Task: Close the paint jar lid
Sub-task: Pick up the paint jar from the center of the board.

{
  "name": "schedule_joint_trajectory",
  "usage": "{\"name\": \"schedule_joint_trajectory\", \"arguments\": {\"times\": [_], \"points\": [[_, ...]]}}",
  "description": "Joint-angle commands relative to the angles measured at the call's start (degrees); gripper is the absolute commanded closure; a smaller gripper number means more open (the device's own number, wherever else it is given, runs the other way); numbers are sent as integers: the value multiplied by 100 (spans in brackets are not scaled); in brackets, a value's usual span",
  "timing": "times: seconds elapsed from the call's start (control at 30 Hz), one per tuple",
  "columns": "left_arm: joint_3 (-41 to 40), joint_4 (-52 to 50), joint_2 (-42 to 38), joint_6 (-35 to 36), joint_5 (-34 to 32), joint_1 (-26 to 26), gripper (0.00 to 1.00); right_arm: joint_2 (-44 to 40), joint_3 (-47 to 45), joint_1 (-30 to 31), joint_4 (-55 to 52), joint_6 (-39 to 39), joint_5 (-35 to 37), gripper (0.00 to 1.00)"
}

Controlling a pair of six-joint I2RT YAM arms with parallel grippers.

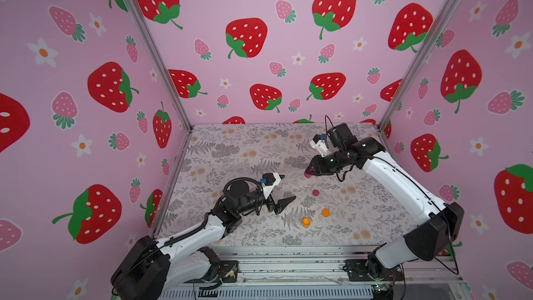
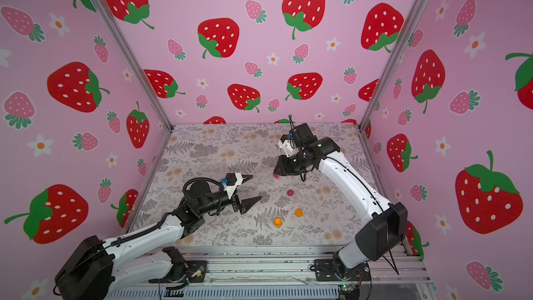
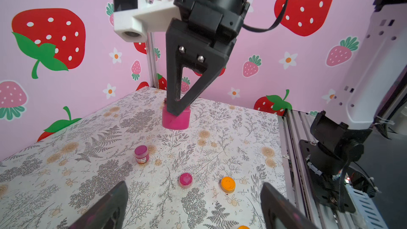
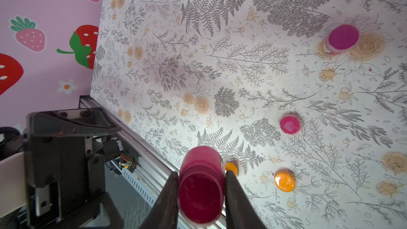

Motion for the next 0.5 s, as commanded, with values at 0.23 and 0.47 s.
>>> {"name": "schedule_joint_trajectory", "arguments": {"times": [0.23, 0.47], "points": [[289, 228, 200, 414, 181, -299, 13, -35, 206, 313, -385, 83, -683, 67], [276, 228, 152, 442, 130, -327, 19, 121, 189, 561, -385, 167, -884, 67]]}}
